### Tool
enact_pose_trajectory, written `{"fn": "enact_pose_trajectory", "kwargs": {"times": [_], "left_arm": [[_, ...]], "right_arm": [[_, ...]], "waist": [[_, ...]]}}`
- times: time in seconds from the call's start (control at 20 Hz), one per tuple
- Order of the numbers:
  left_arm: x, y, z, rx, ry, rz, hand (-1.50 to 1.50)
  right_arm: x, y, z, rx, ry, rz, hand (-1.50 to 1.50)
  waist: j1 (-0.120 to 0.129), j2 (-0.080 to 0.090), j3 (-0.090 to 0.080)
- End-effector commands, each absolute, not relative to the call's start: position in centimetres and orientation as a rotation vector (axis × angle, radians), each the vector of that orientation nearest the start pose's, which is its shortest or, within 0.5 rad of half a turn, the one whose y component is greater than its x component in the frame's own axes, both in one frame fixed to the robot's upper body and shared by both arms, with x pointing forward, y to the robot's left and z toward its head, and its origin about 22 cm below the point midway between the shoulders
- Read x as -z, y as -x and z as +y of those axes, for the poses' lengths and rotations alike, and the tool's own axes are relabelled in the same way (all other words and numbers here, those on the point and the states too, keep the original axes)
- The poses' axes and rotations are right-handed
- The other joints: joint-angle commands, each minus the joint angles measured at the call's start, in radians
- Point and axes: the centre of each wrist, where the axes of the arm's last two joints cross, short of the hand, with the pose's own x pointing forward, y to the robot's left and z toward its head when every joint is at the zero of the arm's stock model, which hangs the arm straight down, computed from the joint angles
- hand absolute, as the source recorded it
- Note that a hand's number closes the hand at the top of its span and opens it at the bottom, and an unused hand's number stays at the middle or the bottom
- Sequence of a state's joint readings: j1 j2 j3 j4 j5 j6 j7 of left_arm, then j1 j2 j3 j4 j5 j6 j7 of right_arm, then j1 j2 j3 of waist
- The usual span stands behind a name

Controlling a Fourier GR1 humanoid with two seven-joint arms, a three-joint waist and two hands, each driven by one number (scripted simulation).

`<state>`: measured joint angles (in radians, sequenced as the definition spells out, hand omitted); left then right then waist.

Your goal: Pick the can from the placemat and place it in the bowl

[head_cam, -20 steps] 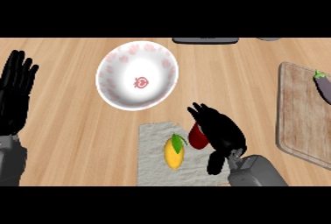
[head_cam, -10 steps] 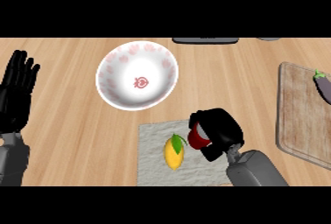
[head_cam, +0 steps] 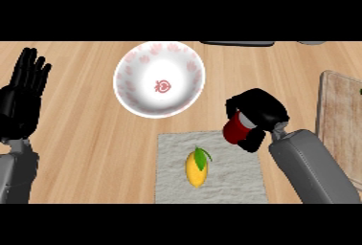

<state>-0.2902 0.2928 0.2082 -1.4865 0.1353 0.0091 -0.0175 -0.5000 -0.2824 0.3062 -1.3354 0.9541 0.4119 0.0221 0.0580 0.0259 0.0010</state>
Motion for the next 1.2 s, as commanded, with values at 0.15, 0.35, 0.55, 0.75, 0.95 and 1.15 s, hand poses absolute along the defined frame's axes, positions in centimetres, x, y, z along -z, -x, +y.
{"fn": "enact_pose_trajectory", "kwargs": {"times": [0.15,0.35,0.55,0.75,0.95,1.15], "left_arm": [[-10.0,-31.5,29.6,0.055,-0.119,-1.877,0.00],[-10.3,-31.8,29.2,0.058,-0.106,-1.882,0.00],[-10.3,-32.0,28.6,0.070,-0.093,-1.885,0.00],[-10.5,-32.2,27.9,0.090,-0.084,-1.884,0.00],[-10.2,-32.3,27.7,0.090,-0.077,-1.876,0.00],[-9.6,-32.5,27.8,0.078,-0.093,-1.859,0.00]], "right_arm": [[-14.6,-38.8,-24.4,-1.719,0.664,-1.388,1.50],[-18.4,-40.3,-28.4,-1.696,0.721,-1.507,1.50],[-21.8,-41.5,-31.0,-1.627,0.725,-1.631,1.50],[-23.9,-42.5,-31.9,-1.594,0.535,-1.823,1.50],[-26.3,-43.1,-33.1,-1.536,0.447,-1.998,1.50],[-27.0,-44.2,-32.4,-1.488,0.245,-2.079,1.50]], "waist": [[0.099,0.053,0.006],[0.099,0.052,0.008],[0.117,0.058,0.007],[0.119,0.048,0.007],[0.122,0.048,0.006],[0.107,0.039,0.002]]}}
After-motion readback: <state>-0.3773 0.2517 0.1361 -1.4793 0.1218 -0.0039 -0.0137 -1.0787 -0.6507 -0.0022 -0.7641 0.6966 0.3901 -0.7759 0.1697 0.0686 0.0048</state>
